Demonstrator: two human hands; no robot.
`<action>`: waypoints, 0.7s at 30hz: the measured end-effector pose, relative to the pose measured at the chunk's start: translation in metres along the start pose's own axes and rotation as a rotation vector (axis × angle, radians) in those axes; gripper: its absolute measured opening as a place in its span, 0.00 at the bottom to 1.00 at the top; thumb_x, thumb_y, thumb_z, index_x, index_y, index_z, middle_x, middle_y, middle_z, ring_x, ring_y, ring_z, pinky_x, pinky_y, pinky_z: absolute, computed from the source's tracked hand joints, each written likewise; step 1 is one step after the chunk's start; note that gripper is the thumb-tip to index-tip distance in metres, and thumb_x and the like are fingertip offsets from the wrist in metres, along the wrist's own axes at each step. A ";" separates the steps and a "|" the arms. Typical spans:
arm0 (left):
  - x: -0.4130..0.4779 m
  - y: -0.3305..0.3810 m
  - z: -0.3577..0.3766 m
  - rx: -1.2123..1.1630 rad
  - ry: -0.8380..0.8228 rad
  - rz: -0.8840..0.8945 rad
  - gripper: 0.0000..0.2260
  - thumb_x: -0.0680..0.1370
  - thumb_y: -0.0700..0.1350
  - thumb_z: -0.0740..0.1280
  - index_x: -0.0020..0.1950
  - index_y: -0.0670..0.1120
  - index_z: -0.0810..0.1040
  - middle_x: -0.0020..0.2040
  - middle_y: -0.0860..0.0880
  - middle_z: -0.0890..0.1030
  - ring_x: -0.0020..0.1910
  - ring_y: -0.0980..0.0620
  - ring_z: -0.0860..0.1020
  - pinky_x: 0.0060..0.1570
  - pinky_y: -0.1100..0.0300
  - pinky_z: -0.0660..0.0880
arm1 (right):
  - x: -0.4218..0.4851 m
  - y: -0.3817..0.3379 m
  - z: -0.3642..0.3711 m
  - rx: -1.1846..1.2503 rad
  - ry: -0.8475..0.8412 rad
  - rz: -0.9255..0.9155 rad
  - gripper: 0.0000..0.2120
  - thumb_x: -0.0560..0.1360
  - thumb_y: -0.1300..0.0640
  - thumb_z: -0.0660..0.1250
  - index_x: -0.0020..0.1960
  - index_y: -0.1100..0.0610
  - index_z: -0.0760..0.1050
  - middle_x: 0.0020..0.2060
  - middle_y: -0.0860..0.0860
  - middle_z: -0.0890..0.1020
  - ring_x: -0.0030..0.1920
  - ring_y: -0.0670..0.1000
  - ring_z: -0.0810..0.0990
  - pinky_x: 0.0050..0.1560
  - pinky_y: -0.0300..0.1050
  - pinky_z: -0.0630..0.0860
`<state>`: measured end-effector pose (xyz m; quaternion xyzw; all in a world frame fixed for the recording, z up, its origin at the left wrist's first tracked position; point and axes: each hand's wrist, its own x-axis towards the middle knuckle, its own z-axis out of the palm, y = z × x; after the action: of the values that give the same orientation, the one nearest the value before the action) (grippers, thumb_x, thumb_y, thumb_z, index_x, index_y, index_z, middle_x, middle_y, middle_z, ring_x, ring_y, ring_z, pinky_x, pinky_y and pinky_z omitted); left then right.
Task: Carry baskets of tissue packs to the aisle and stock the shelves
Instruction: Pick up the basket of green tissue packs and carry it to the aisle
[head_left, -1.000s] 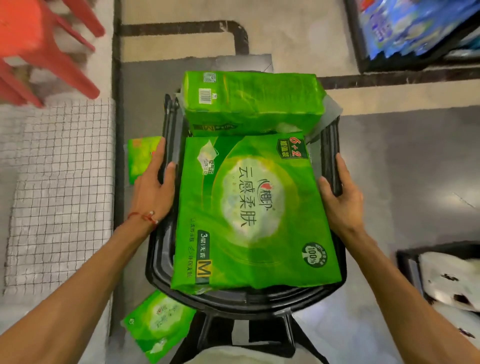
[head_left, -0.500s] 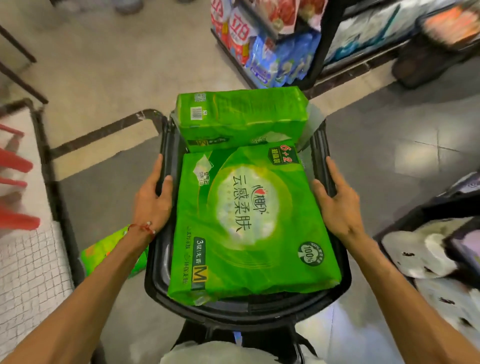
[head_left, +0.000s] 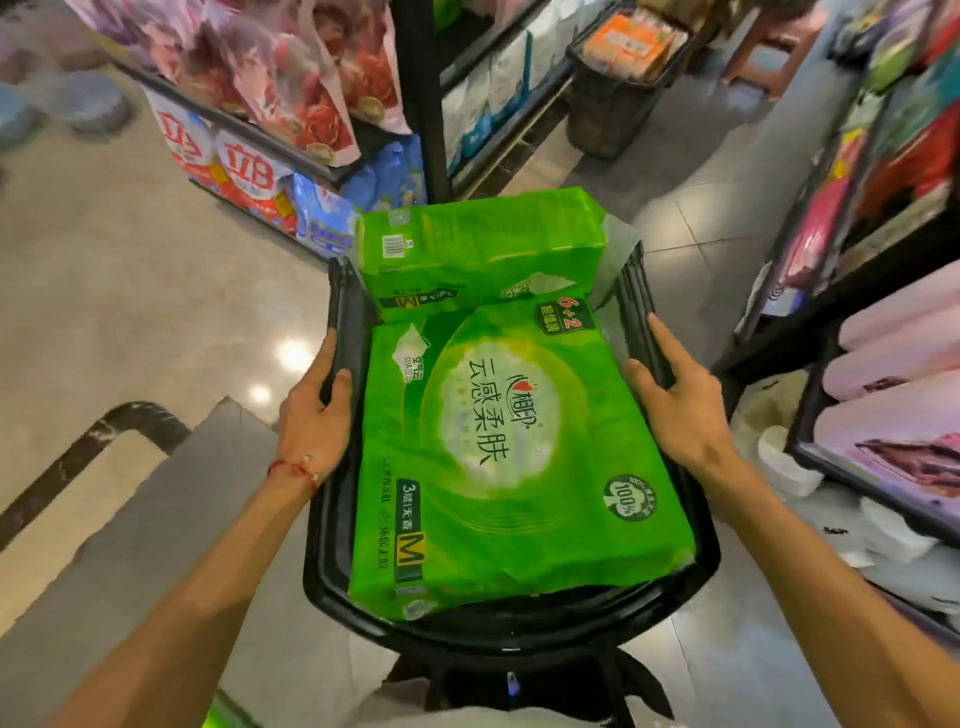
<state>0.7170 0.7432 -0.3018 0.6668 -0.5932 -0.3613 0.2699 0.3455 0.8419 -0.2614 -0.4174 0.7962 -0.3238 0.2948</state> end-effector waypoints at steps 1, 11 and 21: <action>0.021 0.013 0.005 0.010 -0.012 0.033 0.23 0.85 0.47 0.60 0.80 0.59 0.63 0.71 0.49 0.76 0.63 0.48 0.78 0.65 0.55 0.72 | 0.012 -0.005 -0.003 0.011 0.029 0.018 0.30 0.83 0.50 0.68 0.82 0.42 0.63 0.53 0.58 0.87 0.53 0.61 0.85 0.52 0.45 0.76; 0.202 0.123 0.073 0.053 -0.209 0.206 0.23 0.85 0.46 0.61 0.80 0.56 0.64 0.72 0.46 0.75 0.66 0.49 0.76 0.64 0.62 0.69 | 0.129 -0.019 -0.036 0.075 0.205 0.183 0.30 0.84 0.50 0.68 0.83 0.42 0.62 0.58 0.66 0.85 0.58 0.69 0.81 0.59 0.60 0.78; 0.394 0.250 0.200 0.174 -0.337 0.339 0.23 0.85 0.46 0.60 0.80 0.56 0.64 0.49 0.50 0.75 0.40 0.53 0.74 0.44 0.55 0.72 | 0.321 0.006 -0.072 0.158 0.307 0.301 0.29 0.83 0.51 0.68 0.82 0.42 0.64 0.59 0.65 0.84 0.57 0.68 0.82 0.59 0.57 0.79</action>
<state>0.4215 0.3312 -0.2866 0.5087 -0.7620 -0.3648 0.1655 0.1362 0.5893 -0.2853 -0.2152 0.8572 -0.3972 0.2471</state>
